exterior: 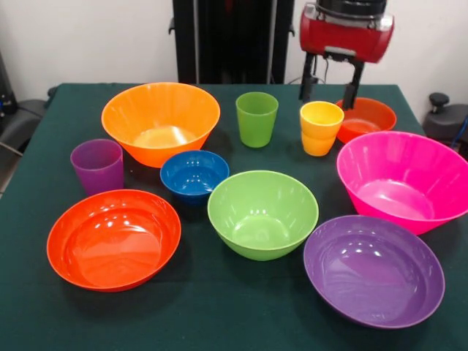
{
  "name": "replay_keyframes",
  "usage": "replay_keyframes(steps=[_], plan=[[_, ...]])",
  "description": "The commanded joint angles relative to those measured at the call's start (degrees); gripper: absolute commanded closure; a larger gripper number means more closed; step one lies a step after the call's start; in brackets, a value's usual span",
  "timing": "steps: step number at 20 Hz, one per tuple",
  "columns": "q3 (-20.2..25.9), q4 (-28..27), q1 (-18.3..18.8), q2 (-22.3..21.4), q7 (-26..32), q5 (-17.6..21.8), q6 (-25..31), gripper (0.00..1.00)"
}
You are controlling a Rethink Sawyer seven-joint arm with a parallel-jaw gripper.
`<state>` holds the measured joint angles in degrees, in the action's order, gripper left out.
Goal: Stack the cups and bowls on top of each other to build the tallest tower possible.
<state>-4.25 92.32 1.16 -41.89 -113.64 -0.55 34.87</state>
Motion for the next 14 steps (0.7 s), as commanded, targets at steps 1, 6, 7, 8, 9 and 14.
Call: replay_keyframes(steps=[1,6,7,8,9,14], plan=[[5.06,2.52,-1.61,5.88,-8.94,-2.16,-4.49,0.0],[3.96,1.36,-3.76,7.87,-11.23,-3.72,-5.63,0.0],[3.54,0.88,-4.24,8.5,-11.64,-3.86,-5.88,0.0],[3.12,0.4,-4.71,9.13,-12.05,-3.99,-6.13,0.0],[2.97,0.21,-4.91,9.53,-12.22,-4.3,-6.47,0.0],[2.09,-0.58,-7.08,11.02,-14.88,-6.59,-8.36,0.0]])
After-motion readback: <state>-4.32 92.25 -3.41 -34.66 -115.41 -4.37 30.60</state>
